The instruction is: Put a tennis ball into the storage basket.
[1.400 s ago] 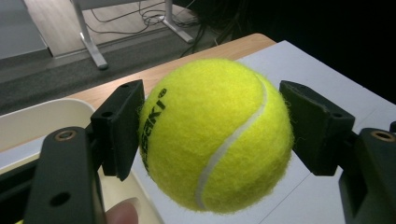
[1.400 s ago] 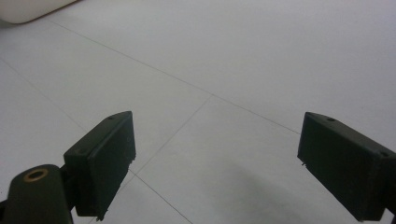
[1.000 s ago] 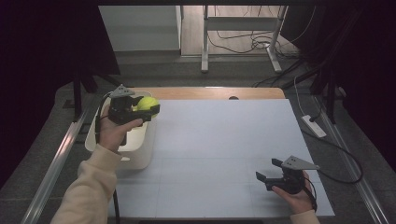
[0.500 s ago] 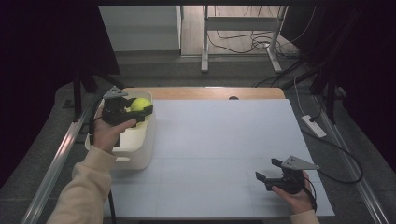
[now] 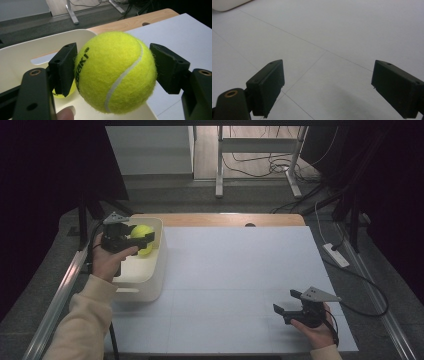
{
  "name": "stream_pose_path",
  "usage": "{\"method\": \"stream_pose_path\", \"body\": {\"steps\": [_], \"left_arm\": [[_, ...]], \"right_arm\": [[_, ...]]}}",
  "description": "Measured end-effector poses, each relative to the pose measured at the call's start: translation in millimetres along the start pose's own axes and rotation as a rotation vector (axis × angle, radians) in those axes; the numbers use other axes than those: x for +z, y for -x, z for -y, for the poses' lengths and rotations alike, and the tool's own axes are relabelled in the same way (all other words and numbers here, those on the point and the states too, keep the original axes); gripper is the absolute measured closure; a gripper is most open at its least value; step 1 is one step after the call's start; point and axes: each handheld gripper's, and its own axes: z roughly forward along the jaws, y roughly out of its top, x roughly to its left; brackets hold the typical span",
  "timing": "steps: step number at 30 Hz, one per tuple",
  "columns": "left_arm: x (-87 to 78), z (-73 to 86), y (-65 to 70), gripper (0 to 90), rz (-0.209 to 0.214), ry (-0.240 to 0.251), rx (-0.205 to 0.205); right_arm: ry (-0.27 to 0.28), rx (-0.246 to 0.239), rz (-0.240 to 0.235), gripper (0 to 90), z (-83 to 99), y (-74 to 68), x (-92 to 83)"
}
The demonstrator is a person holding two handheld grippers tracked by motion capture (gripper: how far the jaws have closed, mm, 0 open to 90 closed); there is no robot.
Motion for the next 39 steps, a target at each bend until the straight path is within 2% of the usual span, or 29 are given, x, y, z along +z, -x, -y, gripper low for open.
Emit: {"method": "stream_pose_path", "body": {"steps": [12, 20, 31, 34, 37, 39], "left_arm": [[6.4, 1.1, -15.3, 26.9, -0.049, -0.054, -0.026], [9.8, 1.5, -34.3, 26.8, -0.102, -0.109, -0.058], [16.8, 3.8, -50.0, 26.7, -0.140, -0.160, -0.099], [18.9, 4.3, -48.7, 26.6, -0.141, -0.177, -0.086], [20.6, 4.4, -46.6, 26.6, -0.160, -0.189, -0.068], [21.5, 4.4, -46.8, 26.5, -0.158, -0.194, -0.071]], "right_arm": [[0.007, 0.001, -0.001, 11.2, -0.2, 0.7, -0.2], [0.008, 0.002, -0.001, 11.3, -0.4, 0.3, -0.4], [0.005, 0.002, -0.002, 11.3, -0.5, 0.3, 0.7], [0.005, 0.004, -0.002, 11.3, -0.3, 0.5, 0.2], [0.004, 0.004, -0.002, 11.3, -0.1, 0.6, 0.4], [0.003, 0.002, -0.003, 11.3, -0.1, 0.3, 0.2]]}}
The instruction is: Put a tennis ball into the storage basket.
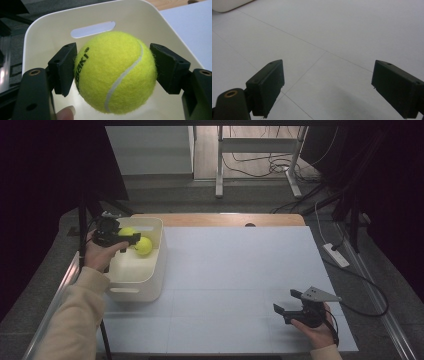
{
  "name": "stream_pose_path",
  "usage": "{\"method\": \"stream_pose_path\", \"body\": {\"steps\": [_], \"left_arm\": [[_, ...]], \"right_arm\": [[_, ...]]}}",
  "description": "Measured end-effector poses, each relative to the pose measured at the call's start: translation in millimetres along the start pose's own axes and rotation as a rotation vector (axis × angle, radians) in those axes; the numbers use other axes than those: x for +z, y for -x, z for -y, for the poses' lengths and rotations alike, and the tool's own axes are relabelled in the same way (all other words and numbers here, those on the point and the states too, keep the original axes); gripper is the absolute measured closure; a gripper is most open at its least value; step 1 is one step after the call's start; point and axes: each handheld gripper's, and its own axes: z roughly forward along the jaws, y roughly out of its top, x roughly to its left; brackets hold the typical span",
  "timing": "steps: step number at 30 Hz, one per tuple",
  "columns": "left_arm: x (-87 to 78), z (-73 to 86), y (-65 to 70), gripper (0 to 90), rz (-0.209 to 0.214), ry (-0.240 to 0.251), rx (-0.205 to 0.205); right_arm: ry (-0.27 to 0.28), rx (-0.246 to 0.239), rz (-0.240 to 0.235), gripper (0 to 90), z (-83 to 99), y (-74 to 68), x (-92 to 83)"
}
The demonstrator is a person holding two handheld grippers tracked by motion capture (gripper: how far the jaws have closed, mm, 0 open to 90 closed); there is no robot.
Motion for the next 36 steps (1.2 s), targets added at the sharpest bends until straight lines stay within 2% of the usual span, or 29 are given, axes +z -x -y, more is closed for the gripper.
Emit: {"method": "stream_pose_path", "body": {"steps": [8, 13, 19, 21, 30, 33, 36], "left_arm": [[1.7, 0.8, -0.3, 25.9, -0.013, -0.023, -0.005], [-6.3, -0.2, 3.6, 18.2, -0.012, 0.014, -0.006], [-15.7, 0.0, 8.5, 15.0, 0.058, 0.073, 0.001], [-16.6, 0.5, 9.2, 14.7, 0.065, 0.079, 0.004], [-28.4, 13.7, 19.4, 14.2, 0.165, 0.145, 0.030], [-30.6, 17.1, 22.7, 14.2, 0.183, 0.157, 0.038], [-32.6, 22.1, 27.7, 14.0, 0.217, 0.171, 0.046]], "right_arm": [[-0.001, 0.001, 0.000, 11.3, 0.3, 0.6, 0.2], [-0.001, 0.001, 0.001, 11.2, 0.1, 0.3, 0.1], [-0.001, -0.001, -0.001, 11.3, -0.4, 0.2, 0.7], [0.001, -0.002, -0.003, 11.3, -0.7, 0.3, 1.1], [0.006, 0.004, -0.007, 11.3, -0.9, 3.7, 2.3], [0.007, 0.004, -0.006, 11.3, -1.1, 3.6, 2.6], [0.008, 0.002, -0.005, 11.3, -1.4, 3.3, 2.3]]}}
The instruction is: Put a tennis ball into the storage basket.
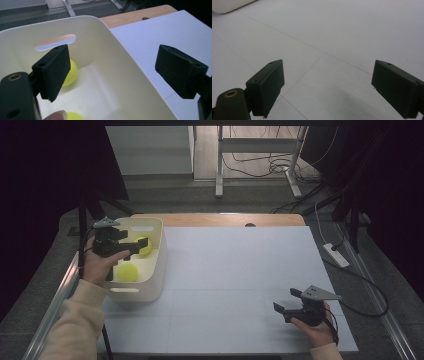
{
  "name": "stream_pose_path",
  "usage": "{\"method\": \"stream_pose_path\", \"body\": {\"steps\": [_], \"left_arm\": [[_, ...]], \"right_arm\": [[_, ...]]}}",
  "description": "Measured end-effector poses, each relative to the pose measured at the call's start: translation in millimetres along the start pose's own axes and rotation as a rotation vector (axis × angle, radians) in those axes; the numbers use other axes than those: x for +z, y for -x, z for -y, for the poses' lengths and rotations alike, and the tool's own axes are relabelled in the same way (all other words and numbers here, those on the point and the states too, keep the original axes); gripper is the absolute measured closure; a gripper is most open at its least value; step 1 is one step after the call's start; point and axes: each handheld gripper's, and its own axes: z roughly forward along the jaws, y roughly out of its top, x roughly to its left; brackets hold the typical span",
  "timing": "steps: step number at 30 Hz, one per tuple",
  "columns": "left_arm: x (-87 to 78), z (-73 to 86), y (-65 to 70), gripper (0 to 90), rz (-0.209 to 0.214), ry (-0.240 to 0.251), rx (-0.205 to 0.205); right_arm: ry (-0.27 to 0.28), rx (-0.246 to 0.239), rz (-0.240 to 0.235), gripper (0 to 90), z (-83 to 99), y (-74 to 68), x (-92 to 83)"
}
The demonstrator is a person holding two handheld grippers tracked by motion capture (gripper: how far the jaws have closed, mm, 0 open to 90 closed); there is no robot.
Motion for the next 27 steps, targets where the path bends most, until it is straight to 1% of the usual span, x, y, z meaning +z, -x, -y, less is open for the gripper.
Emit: {"method": "stream_pose_path", "body": {"steps": [2, 3, 4, 7, 8, 10, 11, 13, 15, 17, 19, 20, 21, 22, 23, 24, 25, 26, 27], "left_arm": [[-1.2, 2.0, 3.5, 13.9, 0.016, 0.006, 0.004], [-2.2, 3.9, 7.9, 13.8, 0.036, 0.016, 0.008], [-2.2, 3.9, 7.9, 13.6, 0.036, 0.016, 0.008], [-3.1, 8.4, 17.5, 13.1, 0.071, 0.027, 0.028], [-3.6, 9.6, 19.8, 13.0, 0.076, 0.031, 0.035], [-5.4, 13.5, 25.6, 12.9, 0.100, 0.050, 0.049], [-5.4, 13.5, 25.6, 12.7, 0.100, 0.050, 0.049], [-6.5, 16.6, 29.5, 12.7, 0.113, 0.060, 0.059], [-8.0, 20.1, 34.5, 12.6, 0.137, 0.069, 0.068], [-10.2, 24.2, 42.6, 12.6, 0.151, 0.074, 0.090], [-10.9, 25.4, 44.6, 12.6, 0.157, 0.076, 0.096], [-11.6, 29.6, 50.9, 12.6, 0.180, 0.084, 0.112], [-11.6, 29.6, 50.9, 12.6, 0.180, 0.084, 0.112], [-11.0, 33.5, 55.6, 12.7, 0.196, 0.089, 0.121], [-11.0, 33.5, 55.6, 12.8, 0.196, 0.089, 0.121], [-10.1, 37.4, 59.6, 12.8, 0.209, 0.090, 0.140], [-10.2, 40.0, 61.5, 12.8, 0.220, 0.094, 0.146], [-10.2, 40.0, 61.5, 12.9, 0.220, 0.094, 0.146], [-10.9, 42.9, 64.2, 12.9, 0.233, 0.100, 0.151]], "right_arm": [[0.001, -0.001, 0.001, 11.3, -0.4, -0.1, -0.2], [-0.001, -0.003, 0.003, 11.3, -0.6, -0.1, 0.0], [-0.001, -0.003, 0.003, 11.3, -0.6, -0.1, 0.0], [-0.004, -0.006, -0.001, 11.3, -0.9, 0.2, 1.3], [-0.003, -0.006, -0.002, 11.3, -1.0, 0.4, 1.6], [-0.005, -0.005, -0.004, 11.3, -1.1, 0.8, 2.3], [-0.005, -0.005, -0.004, 11.3, -1.1, 0.8, 2.3], [-0.004, -0.004, -0.005, 11.3, -1.2, 1.2, 2.7], [-0.005, -0.004, -0.006, 11.3, -1.2, 1.4, 3.0], [-0.006, -0.007, -0.007, 11.3, -1.0, 1.1, 3.4], [-0.011, -0.012, -0.006, 11.3, -0.9, 0.5, 3.1], [-0.012, -0.011, -0.006, 11.3, -0.9, 0.3, 2.8], [-0.012, -0.011, -0.006, 11.3, -0.9, 0.3, 2.8], [-0.009, -0.013, -0.005, 11.3, -1.0, 0.4, 2.3], [-0.005, -0.013, -0.006, 11.3, -1.0, 0.5, 2.3], [-0.006, -0.013, -0.005, 11.3, -1.0, 0.2, 2.1], [-0.006, -0.013, -0.005, 11.3, -1.0, 0.0, 2.0], [-0.006, -0.013, -0.005, 11.3, -1.0, 0.0, 2.0], [-0.006, -0.014, -0.004, 11.3, -1.1, -0.6, 1.6]]}}
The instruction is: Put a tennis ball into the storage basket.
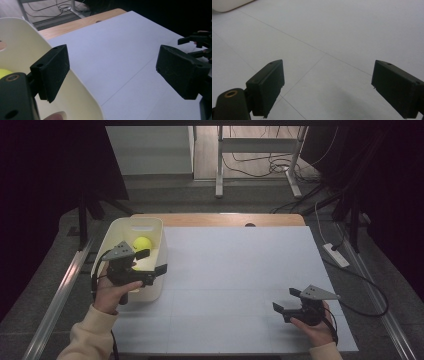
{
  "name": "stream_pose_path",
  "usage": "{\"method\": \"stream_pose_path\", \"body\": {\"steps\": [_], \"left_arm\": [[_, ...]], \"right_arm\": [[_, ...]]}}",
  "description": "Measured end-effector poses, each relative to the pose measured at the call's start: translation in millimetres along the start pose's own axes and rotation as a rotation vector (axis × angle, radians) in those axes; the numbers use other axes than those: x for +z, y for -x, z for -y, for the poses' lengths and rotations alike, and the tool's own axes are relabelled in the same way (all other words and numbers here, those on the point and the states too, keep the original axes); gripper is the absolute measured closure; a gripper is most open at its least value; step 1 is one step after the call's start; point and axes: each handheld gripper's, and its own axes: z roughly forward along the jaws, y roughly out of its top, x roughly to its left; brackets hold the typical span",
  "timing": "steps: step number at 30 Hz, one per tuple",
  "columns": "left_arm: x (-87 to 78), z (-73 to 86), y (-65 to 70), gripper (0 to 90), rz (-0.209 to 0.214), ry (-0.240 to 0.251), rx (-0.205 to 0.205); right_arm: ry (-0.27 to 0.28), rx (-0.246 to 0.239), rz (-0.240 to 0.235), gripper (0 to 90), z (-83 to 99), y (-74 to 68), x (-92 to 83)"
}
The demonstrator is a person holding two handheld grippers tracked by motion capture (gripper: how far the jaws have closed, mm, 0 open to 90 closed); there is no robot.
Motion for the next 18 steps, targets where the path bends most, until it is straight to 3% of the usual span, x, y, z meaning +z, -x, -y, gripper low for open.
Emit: {"method": "stream_pose_path", "body": {"steps": [6, 7, 10, 13, 18], "left_arm": [[1.7, 6.4, 11.0, 13.0, 0.033, 0.015, 0.022], [3.4, 9.2, 17.0, 13.2, 0.048, 0.014, 0.059], [8.1, 13.9, 25.7, 13.0, 0.080, 0.002, 0.096], [12.9, 18.6, 30.7, 12.9, 0.101, -0.006, 0.104], [19.1, 26.3, 33.8, 13.1, 0.136, -0.007, 0.081]], "right_arm": [[-0.001, 0.001, 0.005, 11.3, 0.5, -1.3, -1.6], [0.000, 0.002, 0.006, 11.3, 0.6, -1.6, -2.5], [0.000, 0.002, 0.008, 11.3, 0.6, -2.1, -2.9], [0.000, 0.002, 0.007, 11.3, 0.8, -2.7, -2.5], [-0.001, 0.002, 0.006, 11.3, 0.6, -2.8, -2.0]]}}
